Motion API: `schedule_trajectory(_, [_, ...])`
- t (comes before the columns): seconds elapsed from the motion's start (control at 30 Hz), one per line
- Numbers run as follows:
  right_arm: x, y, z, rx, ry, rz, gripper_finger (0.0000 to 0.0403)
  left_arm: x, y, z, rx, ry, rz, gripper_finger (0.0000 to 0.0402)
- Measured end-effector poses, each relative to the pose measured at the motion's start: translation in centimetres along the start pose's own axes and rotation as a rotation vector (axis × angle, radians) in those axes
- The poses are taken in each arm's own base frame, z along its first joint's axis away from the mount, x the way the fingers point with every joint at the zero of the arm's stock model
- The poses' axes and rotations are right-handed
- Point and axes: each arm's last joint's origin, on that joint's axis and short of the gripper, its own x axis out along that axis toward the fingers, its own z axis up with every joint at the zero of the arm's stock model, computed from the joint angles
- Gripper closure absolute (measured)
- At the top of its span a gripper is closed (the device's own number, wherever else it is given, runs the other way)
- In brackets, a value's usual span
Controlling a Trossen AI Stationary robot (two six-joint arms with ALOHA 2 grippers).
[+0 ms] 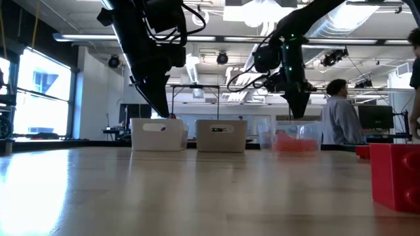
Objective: Sort & place blocks by color
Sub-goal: Put the orange game piece into the transparent bin, then put the red game piece into the white bin
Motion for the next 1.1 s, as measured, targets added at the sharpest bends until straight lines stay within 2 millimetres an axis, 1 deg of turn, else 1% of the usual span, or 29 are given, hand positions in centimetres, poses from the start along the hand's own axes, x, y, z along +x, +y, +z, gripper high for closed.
schedule_trajectory(0.13, [-1.2,0.9,-0.5,-0.036,-0.026,0.01,0.0208,0.0,0.0,0.0,-0.001,0.0,0.0,0.0184])
schedule_trajectory(0.27, [-2.8,1.9,-1.9,-0.084,-0.019,0.027,0.0208,0.0,0.0,0.0,-0.002,0.0,0.0,0.0184])
schedule_trajectory(0.37, [-4.1,2.5,-2.8,-0.11,-0.041,0.042,0.0208,0.0,0.0,0.0,-0.001,0.0,0.0,0.0184])
schedule_trajectory(0.43, [-4.5,3.0,-3.4,-0.126,-0.068,0.065,0.0208,0.0,0.0,0.0,-0.001,0.0,0.0,0.0184])
schedule_trajectory(0.53, [-4.0,3.7,-4.8,-0.166,-0.103,0.1,0.0208,0.0,0.0,0.0,-0.001,-0.001,0.0,0.0184])
schedule_trajectory(0.67, [-2.8,4.4,-7.4,-0.182,-0.128,0.105,0.0208,0.0,0.0,0.0,0.006,-0.001,0.0,0.0184])
schedule_trajectory(0.8, [-3.0,5.2,-9.5,-0.224,-0.172,0.137,0.0208,0.0,0.1,0.1,0.029,-0.005,0.0,0.0184])
schedule_trajectory(0.93, [-3.3,5.5,-11.4,-0.254,-0.169,0.139,0.0208,0.0,0.0,0.1,0.022,-0.008,-0.001,0.0184])
schedule_trajectory(1.1, [-2.9,5.9,-12.8,-0.325,-0.135,0.131,0.0208,0.0,0.0,0.1,0.02,-0.008,-0.001,0.0184])
